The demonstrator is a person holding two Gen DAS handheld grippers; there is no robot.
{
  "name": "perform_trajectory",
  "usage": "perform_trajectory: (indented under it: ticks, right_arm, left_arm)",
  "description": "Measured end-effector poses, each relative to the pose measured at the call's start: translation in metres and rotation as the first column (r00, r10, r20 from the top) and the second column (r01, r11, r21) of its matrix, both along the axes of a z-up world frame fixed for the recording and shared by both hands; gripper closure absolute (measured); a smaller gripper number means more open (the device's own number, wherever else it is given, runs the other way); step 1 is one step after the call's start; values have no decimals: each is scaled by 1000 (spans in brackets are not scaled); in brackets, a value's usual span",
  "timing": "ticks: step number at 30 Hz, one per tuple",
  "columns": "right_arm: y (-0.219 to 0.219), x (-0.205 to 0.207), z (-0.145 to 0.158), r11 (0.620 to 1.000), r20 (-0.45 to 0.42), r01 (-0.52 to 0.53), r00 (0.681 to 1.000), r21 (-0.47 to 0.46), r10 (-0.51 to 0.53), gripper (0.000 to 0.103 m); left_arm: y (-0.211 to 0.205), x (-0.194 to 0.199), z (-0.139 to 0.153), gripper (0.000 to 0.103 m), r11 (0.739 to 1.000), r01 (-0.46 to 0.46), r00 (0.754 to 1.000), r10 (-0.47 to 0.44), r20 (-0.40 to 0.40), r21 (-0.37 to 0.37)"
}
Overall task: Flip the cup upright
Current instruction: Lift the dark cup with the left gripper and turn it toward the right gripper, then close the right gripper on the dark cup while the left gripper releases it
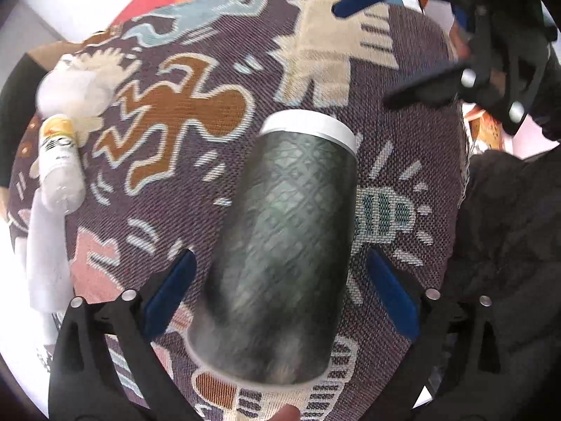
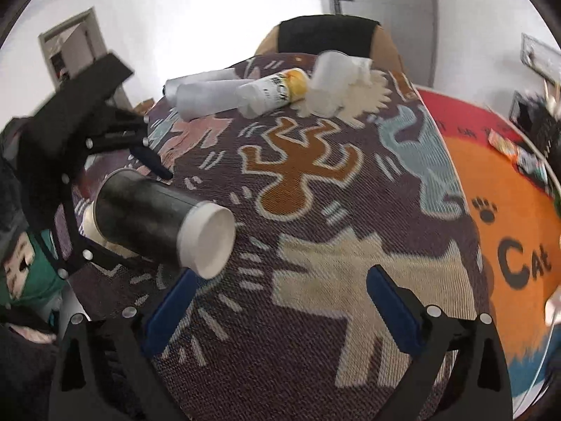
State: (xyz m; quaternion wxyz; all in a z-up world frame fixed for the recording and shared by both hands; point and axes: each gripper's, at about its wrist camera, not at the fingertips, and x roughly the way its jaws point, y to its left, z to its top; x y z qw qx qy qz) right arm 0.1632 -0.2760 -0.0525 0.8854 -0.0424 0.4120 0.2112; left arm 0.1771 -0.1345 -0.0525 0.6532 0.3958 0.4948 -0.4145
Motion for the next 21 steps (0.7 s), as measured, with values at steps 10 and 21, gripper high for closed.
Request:
perform_trajectory:
  ticks: [10, 21]
  right_arm:
    - [55, 7, 22, 977, 32, -183, 982, -112, 187, 8]
    - [135, 4, 16, 780, -65, -514, 847, -357, 528, 8]
  left_arm:
    - [58, -6, 46, 6, 972, -141, 987, 153, 48, -187]
    - [143, -21, 55, 6, 851, -388, 888, 448, 105, -354]
